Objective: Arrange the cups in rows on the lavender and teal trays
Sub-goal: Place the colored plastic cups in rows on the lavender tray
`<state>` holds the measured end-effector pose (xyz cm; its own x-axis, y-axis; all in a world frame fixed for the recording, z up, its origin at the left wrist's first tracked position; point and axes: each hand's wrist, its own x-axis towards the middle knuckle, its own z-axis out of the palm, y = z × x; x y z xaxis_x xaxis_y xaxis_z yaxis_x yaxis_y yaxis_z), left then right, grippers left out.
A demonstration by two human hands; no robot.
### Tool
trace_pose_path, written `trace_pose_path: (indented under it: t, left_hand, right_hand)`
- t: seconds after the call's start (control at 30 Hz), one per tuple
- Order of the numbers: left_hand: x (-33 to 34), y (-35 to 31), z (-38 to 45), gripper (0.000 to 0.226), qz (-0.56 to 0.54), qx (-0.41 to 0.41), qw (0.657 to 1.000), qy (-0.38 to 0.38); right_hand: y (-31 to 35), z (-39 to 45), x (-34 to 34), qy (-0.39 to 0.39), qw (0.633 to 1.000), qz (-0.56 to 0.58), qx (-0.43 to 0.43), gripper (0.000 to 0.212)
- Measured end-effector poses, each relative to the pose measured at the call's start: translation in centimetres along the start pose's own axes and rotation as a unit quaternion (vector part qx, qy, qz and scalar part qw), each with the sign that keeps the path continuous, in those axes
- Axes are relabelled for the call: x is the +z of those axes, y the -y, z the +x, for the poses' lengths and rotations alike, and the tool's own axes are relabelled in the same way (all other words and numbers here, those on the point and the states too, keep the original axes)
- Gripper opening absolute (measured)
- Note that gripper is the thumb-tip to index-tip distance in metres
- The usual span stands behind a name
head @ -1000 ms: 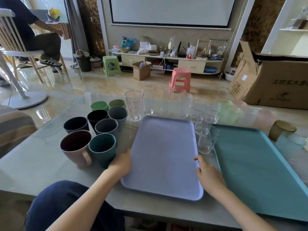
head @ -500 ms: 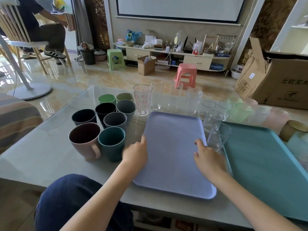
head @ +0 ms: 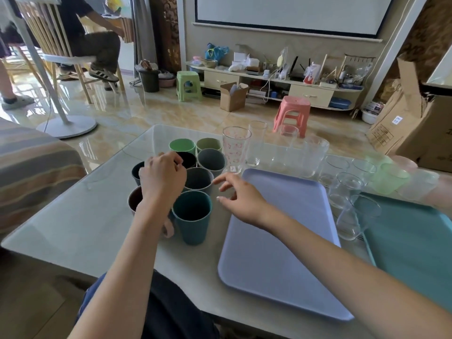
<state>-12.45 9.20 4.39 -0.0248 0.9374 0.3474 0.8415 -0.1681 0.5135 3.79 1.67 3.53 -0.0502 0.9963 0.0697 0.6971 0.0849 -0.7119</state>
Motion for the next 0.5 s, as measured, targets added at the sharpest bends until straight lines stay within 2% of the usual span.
trace_pose_path:
  t: [0.1,0.2,0.37,0.5]
  left_hand:
    - [0.7,1.4,2.5,0.032,0.060,0.020,0.995,0.082]
    - [1.7,1.4,2.9,0.026,0.056,0.021,0.990,0.124]
    - [2.0,1.6,2.3,0.015,0.059,0.037,0.989,0.127]
    - [2.3,2.2,2.4,0.020,0.045,0.048,0.990,0.127]
  right_hand:
    - [0.1,0.7,1.5,-0.053,0.998,0.014,0.027,0.007]
    - [-0.1,1.1,3.3,-0.012,0.998,0.008,0.059,0.016]
    - [-0.2,1.8,4.9,0.011,0.994,0.000,0.110,0.016]
    - [-0.2,1.4,3.8,-0.008,0.993,0.035,0.114,0.012]
